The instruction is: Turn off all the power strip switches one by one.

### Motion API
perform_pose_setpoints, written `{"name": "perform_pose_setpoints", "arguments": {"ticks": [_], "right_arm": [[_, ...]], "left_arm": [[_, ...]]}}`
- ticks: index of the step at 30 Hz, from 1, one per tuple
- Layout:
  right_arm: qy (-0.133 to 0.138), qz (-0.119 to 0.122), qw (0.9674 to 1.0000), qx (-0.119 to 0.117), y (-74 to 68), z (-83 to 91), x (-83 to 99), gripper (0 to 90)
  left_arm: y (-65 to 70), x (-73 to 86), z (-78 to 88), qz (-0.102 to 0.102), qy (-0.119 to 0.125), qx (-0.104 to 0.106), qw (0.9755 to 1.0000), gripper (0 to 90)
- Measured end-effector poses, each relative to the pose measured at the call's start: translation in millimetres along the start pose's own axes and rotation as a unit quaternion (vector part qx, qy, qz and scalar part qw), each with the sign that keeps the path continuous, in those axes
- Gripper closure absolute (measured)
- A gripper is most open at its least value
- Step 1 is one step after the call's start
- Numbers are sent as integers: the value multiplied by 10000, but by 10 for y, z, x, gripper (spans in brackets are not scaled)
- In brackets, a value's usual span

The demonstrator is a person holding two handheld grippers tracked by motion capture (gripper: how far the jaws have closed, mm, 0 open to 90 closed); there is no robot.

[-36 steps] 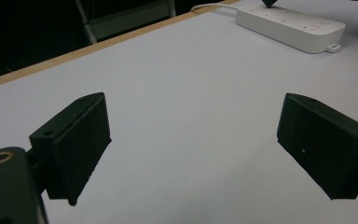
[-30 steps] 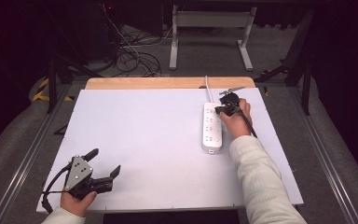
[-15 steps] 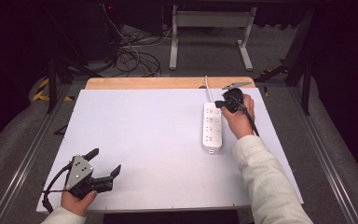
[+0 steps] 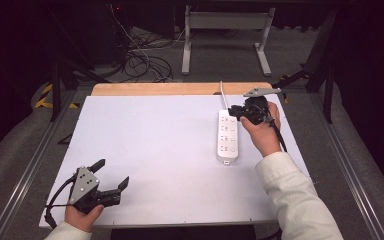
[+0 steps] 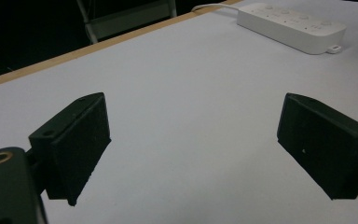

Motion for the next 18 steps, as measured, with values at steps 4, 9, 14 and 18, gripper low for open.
{"name": "perform_pose_setpoints", "arguments": {"ticks": [4,9,14,18], "right_arm": [[140,40,9998,-118,-92,162,-11,680],[253,124,9993,-230,-169,331,18,584],[378,101,9984,-401,-229,474,85,447],[587,128,9967,-536,-281,586,153,362]], "left_arm": [[5,-4,1,-25,0,-14,10000,100],[7,-3,5,-25,4,-32,10000,100],[8,-4,6,-25,7,-35,10000,100],[11,-2,4,-27,-5,-25,10000,101]]}}
Point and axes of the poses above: each handheld gripper's, and its own axes: z roughly backward along the jaws, x roughly out of its underside, y roughly to its right, the point moved 3 cm from there along -z, roughly forward along the jaws, and after that the axes turned 10 degrees about x, right-handed, at the moved point
